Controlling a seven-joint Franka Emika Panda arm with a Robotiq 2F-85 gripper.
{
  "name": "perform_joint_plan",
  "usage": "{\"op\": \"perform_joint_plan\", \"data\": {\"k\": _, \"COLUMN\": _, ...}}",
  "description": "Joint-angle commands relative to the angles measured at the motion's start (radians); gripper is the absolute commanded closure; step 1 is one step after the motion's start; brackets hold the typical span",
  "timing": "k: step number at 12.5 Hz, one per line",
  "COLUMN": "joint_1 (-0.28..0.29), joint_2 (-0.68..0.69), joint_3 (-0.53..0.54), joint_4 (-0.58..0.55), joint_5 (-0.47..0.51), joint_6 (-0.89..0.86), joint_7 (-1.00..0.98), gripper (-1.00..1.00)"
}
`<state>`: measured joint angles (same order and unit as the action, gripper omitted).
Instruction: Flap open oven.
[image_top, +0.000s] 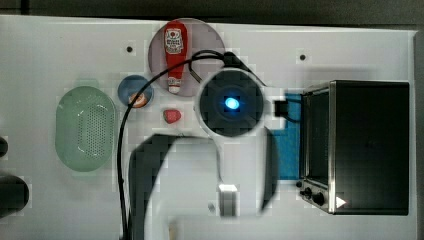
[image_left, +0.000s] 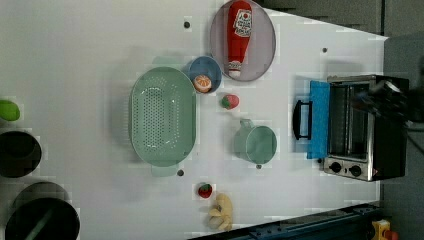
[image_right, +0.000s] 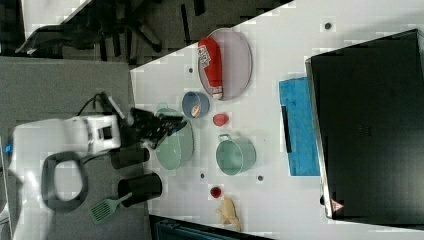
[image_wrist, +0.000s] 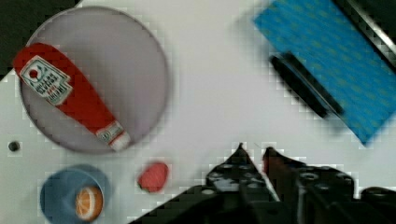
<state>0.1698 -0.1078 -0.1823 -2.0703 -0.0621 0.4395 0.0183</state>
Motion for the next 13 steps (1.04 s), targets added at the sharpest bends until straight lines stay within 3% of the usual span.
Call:
{"op": "perform_joint_plan", "data": {"k": 1, "joint_1": -0.014, "joint_2": -0.061, "joint_3": -0.009, "joint_4": 0.061, "joint_5": 0.017, "joint_6": -0.182, "joint_7": 0.128, "gripper": 0.65}}
{"op": "perform_joint_plan", "data": {"k": 4, "joint_1": -0.011, "joint_2": -0.116, "joint_3": 0.004, "joint_4": 0.121, "joint_5": 0.016, "joint_6": -0.365, "joint_7": 0.128, "gripper": 0.65}}
{"op": "perform_joint_plan", "data": {"k": 13, "joint_1": -0.012, "joint_2": -0.113, "joint_3": 0.004, "joint_4": 0.137, "joint_5": 0.016, "joint_6": -0.367, "joint_7": 0.128, "gripper": 0.65}}
